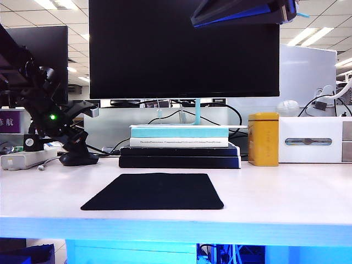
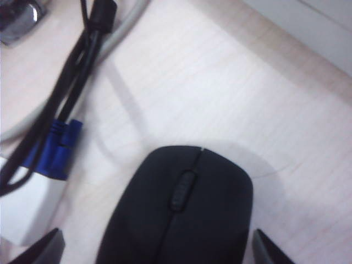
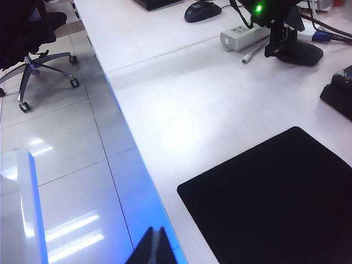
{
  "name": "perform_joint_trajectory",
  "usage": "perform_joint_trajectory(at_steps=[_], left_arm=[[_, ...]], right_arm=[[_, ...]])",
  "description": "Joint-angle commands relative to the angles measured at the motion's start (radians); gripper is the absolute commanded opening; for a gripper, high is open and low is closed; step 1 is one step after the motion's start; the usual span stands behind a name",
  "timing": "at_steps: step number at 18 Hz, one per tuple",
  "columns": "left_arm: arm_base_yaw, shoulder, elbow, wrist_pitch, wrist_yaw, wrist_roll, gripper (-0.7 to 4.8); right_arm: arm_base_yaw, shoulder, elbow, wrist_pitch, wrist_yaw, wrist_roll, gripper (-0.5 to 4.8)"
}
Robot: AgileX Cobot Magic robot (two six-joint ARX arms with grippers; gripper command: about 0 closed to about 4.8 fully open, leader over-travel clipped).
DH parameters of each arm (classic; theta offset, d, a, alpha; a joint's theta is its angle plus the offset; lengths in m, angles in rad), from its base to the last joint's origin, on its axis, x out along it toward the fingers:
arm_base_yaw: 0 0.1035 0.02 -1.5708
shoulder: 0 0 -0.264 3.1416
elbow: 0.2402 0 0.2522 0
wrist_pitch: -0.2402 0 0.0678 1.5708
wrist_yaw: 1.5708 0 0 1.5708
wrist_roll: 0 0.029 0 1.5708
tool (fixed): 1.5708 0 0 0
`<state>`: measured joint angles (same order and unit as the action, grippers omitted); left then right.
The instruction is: Place the black mouse on the black mouse pad.
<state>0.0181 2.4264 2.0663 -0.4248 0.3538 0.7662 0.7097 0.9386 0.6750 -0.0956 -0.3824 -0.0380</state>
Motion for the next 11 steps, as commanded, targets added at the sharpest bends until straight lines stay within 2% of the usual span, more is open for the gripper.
perform_joint_trajectory(at_steps=[1, 11], left_arm=[[-0.001, 0.018, 0.014, -0.008, 0.008, -0.008, 4.79], [-0.003, 0.032, 0.050, -0.053, 0.026, -0.049, 4.79]], right_arm=[[0.001, -0.002, 0.005, 0.011, -0.006, 0.004, -0.06], [0.002, -0.002, 0.005, 0.011, -0.024, 0.004, -0.06]])
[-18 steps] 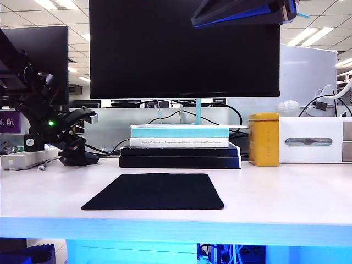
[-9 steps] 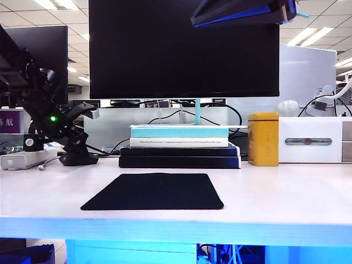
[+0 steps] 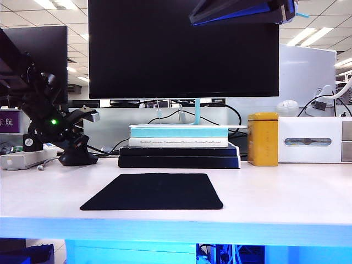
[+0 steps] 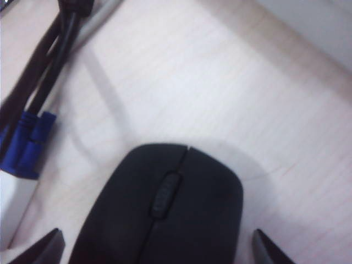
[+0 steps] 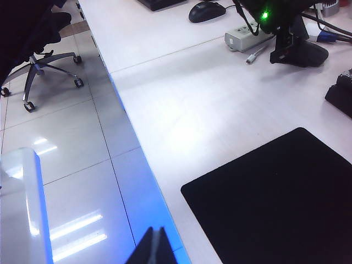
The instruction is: Place the black mouse on the black mouse pad.
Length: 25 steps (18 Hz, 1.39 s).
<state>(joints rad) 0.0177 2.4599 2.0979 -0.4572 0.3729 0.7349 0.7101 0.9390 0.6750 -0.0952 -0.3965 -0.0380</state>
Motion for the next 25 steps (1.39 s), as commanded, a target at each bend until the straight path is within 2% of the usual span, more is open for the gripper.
perform_joint_trajectory(at_steps=[1, 4, 8, 21, 22, 23, 24, 25], left_arm=[[-0.007, -0.002, 0.019, -0.022, -0.015, -0.024, 4.79], [-0.039, -0.001, 0.019, -0.048, -0.114, -0.029, 4.79], [-0.064, 0.005, 0.038, -0.036, -0.144, -0.072, 4.79], [-0.066, 0.030, 0.068, -0.097, -0.142, -0.073, 4.79], [-0.066, 0.030, 0.068, -0.100, -0.142, -0.073, 4.34], [-0.066, 0.030, 0.068, -0.100, -0.142, -0.072, 3.16], [-0.066, 0.030, 0.068, -0.096, -0.143, -0.073, 2.54], [-0.066, 0.030, 0.068, -0.093, -0.145, -0.074, 2.29]], right_arm=[[0.002, -0.003, 0.005, 0.010, -0.010, 0.004, -0.06], [0.002, -0.003, 0.005, 0.010, -0.010, 0.004, -0.06], [0.002, -0.003, 0.005, 0.010, -0.019, 0.004, -0.06], [0.000, -0.003, 0.005, 0.013, -0.025, 0.002, -0.06], [0.000, -0.003, 0.005, 0.017, -0.025, 0.002, -0.06], [0.000, -0.003, 0.005, 0.020, -0.025, 0.002, -0.06], [-0.001, -0.003, 0.005, 0.019, -0.024, -0.002, -0.06], [0.000, -0.003, 0.005, 0.019, -0.024, -0.008, -0.06]])
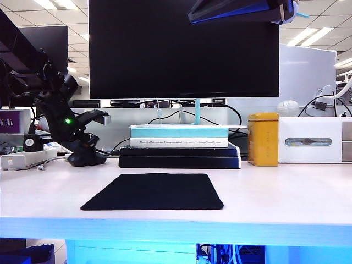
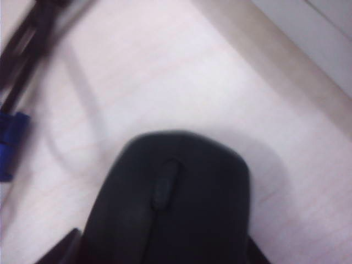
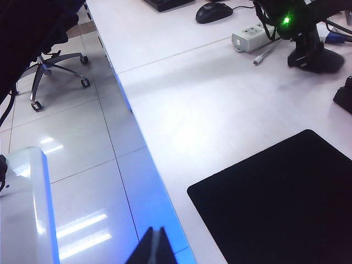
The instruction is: Place the black mouse on the black mouse pad.
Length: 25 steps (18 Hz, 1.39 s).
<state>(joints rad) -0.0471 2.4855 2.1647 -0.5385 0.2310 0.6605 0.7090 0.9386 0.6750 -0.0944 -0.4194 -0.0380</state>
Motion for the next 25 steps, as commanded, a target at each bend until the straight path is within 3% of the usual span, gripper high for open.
perform_joint_trajectory(at_steps=[1, 16, 18, 21, 25], left_arm=[[-0.001, 0.004, 0.001, -0.010, -0.002, 0.001, 2.10], [-0.008, -0.063, 0.001, -0.040, 0.021, -0.050, 1.72], [-0.008, -0.085, 0.000, -0.074, 0.053, -0.071, 1.28], [-0.008, -0.118, 0.000, -0.119, 0.160, -0.122, 0.18], [-0.010, -0.169, 0.000, -0.098, 0.181, -0.171, -0.05]], right_arm=[[0.001, -0.003, 0.005, 0.018, -0.002, -0.008, -0.06], [0.001, -0.003, 0.005, 0.009, -0.001, -0.019, -0.06], [0.001, -0.003, 0.005, 0.009, -0.001, -0.019, -0.06], [0.001, -0.003, 0.005, 0.010, -0.002, -0.019, -0.06], [0.001, -0.003, 0.005, 0.010, -0.002, -0.019, -0.06]])
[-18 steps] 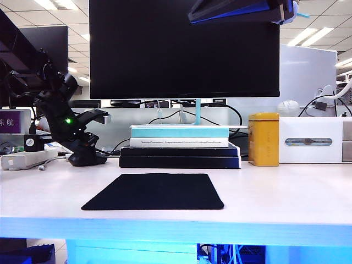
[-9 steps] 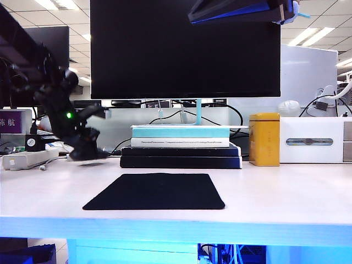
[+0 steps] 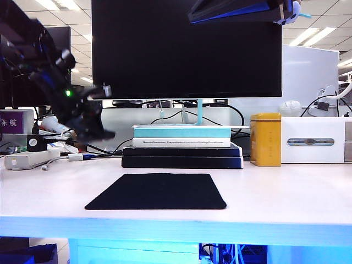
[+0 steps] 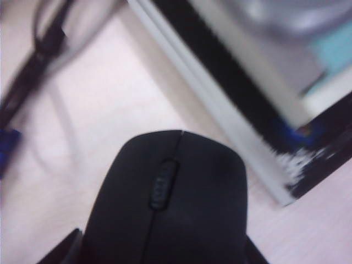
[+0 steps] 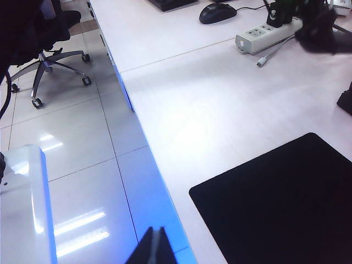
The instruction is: Place the black mouse on the black mouse pad.
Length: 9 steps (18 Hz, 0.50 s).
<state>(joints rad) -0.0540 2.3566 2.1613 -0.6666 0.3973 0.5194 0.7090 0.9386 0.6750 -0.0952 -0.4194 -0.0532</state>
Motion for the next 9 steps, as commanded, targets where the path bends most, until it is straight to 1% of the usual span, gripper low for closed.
perform_joint_trajectory(at_steps=[1, 5, 9], left_arm=[[-0.003, -0.049, 0.003, 0.035, 0.014, -0.039, -0.05], [-0.002, -0.082, 0.003, 0.048, 0.031, -0.102, -0.05], [-0.022, -0.136, 0.003, 0.002, 0.049, -0.108, -0.05]], right_arm=[[0.001, -0.003, 0.005, 0.010, -0.002, -0.004, -0.06], [0.001, -0.003, 0.005, 0.010, -0.002, -0.003, -0.06], [0.000, -0.003, 0.005, 0.010, 0.009, -0.007, -0.06]])
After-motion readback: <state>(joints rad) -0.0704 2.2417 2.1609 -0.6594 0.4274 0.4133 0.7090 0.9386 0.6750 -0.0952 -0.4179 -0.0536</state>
